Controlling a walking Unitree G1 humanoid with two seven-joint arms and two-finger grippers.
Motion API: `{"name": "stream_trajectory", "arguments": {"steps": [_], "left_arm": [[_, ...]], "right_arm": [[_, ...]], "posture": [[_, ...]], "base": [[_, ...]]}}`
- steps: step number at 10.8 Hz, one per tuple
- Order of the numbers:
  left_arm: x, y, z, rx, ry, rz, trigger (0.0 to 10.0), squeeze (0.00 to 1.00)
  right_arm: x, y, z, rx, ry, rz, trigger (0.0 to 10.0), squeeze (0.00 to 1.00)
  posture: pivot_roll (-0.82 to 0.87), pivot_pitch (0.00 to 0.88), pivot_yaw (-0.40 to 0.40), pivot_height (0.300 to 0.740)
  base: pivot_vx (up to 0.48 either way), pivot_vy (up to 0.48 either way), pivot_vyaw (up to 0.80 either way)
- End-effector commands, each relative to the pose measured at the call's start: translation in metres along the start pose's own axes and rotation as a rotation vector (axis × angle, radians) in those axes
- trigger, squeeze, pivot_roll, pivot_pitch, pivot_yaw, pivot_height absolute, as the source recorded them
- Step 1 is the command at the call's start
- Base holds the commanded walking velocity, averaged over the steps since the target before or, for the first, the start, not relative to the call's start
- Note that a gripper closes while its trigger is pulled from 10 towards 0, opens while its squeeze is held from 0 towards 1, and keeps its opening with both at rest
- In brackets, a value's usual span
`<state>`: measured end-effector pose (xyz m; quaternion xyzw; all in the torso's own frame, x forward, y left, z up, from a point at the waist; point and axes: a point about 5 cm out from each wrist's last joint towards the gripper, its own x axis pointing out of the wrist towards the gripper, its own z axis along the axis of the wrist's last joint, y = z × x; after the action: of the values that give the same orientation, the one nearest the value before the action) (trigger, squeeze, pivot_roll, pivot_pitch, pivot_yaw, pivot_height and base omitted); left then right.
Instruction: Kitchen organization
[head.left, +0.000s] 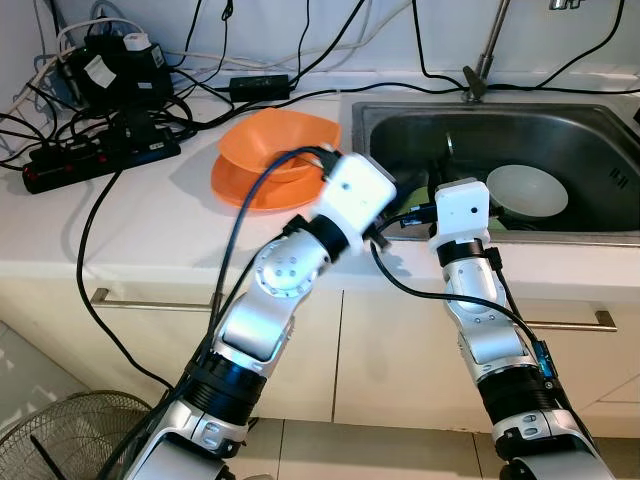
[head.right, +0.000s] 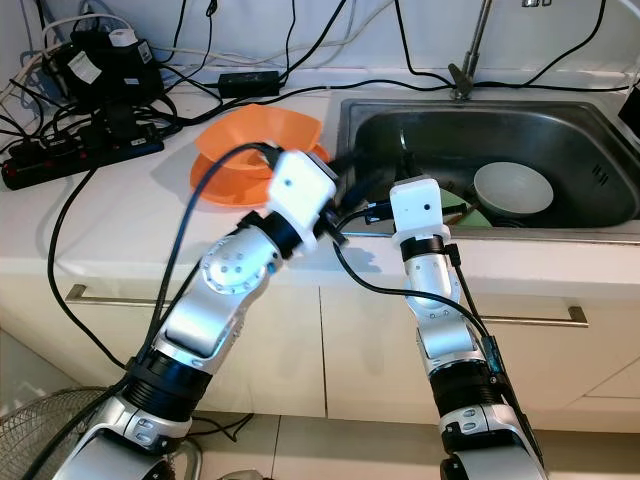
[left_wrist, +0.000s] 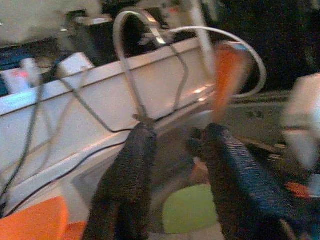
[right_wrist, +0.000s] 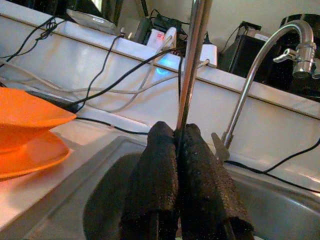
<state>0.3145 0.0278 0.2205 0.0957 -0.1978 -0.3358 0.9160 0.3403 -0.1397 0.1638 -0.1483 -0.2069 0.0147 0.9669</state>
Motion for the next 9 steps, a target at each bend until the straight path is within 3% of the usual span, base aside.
{"name": "stream_trajectory", "arguments": {"steps": [1,2,3,5,7,9], "left_arm": [[-0.004,0.011,-0.001,-0.015,0.000,0.063,10.0,1.00],[-0.008,0.018,-0.004,-0.015,0.010,0.102,10.0,1.00],[-0.022,0.028,-0.016,-0.010,0.074,0.149,10.0,0.00],[-0.039,0.028,-0.032,-0.040,0.144,0.157,10.0,0.00],[-0.047,0.020,-0.047,-0.070,0.195,0.135,10.0,0.00],[-0.050,0.012,-0.061,-0.164,0.215,0.149,10.0,0.00]], "right_arm": [[0.004,-0.005,0.003,0.004,-0.018,-0.015,0.0,0.00],[0.005,-0.007,0.002,0.000,-0.015,-0.018,0.0,0.00],[0.006,-0.014,0.000,-0.014,-0.004,-0.031,0.0,0.00],[0.012,-0.027,-0.002,-0.039,0.011,-0.065,0.0,0.00],[0.020,-0.037,-0.006,-0.032,0.047,-0.106,10.0,0.00],[0.030,-0.045,-0.008,0.025,0.081,-0.143,10.0,0.00]], "posture": [[0.07,0.000,0.049,0.740],[0.07,0.000,0.048,0.740],[0.08,0.000,0.046,0.740],[0.09,0.000,0.045,0.740],[0.09,0.000,0.042,0.740],[0.09,0.000,0.041,0.740]], "base": [[0.000,0.000,0.00],[0.000,0.000,0.00],[0.000,0.000,0.00],[0.000,0.000,0.00],[0.000,0.000,0.00],[0.000,0.000,0.00]]}}
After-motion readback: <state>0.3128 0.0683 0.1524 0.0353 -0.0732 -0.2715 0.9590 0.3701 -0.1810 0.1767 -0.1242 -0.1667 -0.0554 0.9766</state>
